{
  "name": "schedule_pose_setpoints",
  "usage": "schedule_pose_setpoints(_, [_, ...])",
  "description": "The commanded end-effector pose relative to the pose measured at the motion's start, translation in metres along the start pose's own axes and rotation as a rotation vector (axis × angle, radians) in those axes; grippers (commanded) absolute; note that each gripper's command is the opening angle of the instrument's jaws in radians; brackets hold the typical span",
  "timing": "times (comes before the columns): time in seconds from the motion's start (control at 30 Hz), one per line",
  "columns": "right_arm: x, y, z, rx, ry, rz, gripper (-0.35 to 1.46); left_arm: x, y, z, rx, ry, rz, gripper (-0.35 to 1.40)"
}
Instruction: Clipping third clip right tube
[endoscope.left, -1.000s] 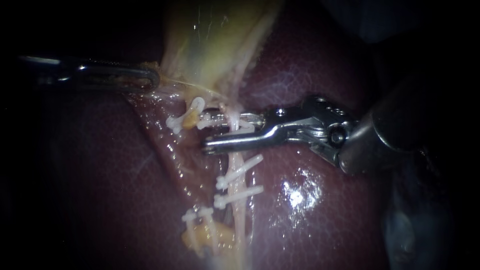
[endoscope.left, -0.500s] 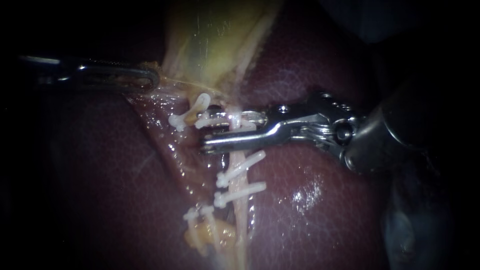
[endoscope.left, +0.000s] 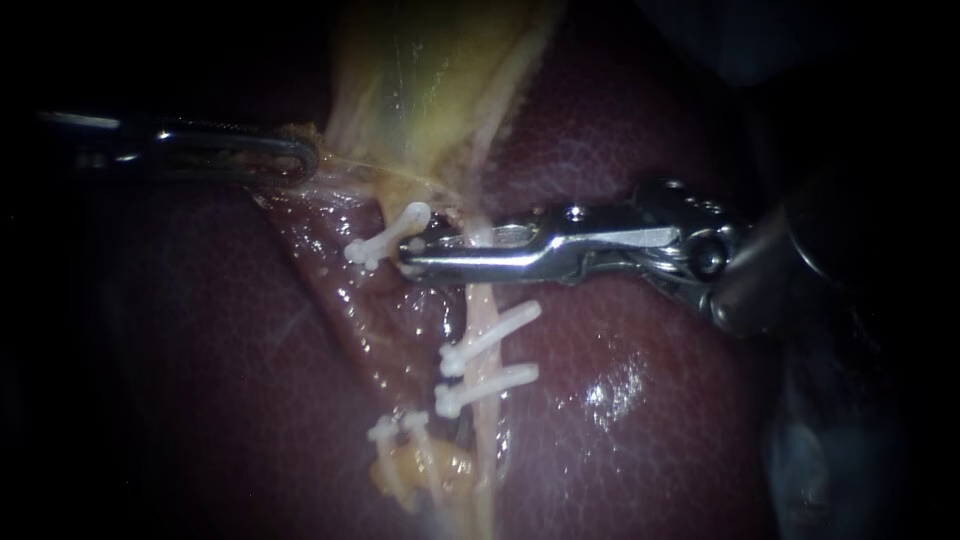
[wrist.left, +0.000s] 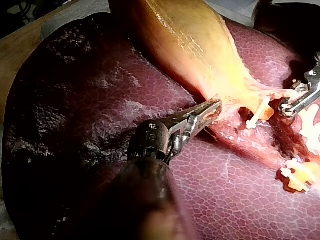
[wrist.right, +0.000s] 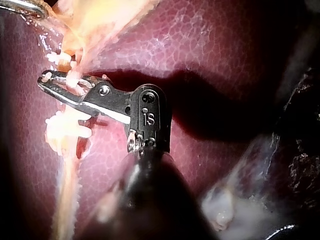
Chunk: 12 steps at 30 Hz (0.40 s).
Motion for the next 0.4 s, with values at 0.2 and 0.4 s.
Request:
schedule_pose_setpoints(0.2, [0.0,0.0,0.0,0.001,0.0,0.0,-0.35,0.0,0.0,0.0,0.0,0.0,0.0,-0.35])
schedule_pose_setpoints(0.4, [0.0,0.0001,0.0,-0.001,0.0,0.006,-0.35,0.0,0.0,0.0,0.0,0.0,0.0,-0.35])
